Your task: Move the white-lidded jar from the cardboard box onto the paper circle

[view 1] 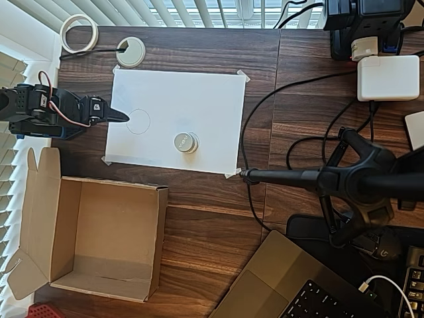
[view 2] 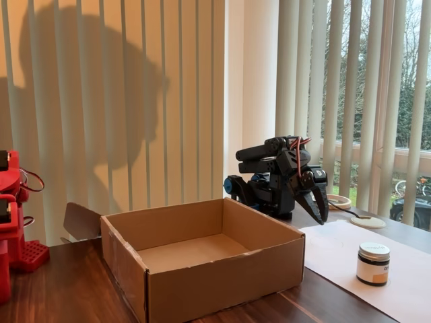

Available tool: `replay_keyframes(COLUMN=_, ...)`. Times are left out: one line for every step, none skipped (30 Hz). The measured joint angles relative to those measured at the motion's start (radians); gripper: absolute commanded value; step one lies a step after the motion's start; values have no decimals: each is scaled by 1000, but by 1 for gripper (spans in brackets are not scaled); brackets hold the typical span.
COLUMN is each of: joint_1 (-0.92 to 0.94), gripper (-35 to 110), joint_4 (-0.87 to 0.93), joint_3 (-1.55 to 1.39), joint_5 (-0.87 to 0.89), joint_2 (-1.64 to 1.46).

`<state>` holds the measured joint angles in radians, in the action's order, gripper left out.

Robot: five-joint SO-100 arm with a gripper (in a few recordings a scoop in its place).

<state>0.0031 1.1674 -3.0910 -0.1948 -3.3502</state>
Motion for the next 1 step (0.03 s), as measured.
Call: replay_keyframes(joint_1=0, gripper=0, joint_4=0, joint_3=0, joint_5=0, joint_2=0)
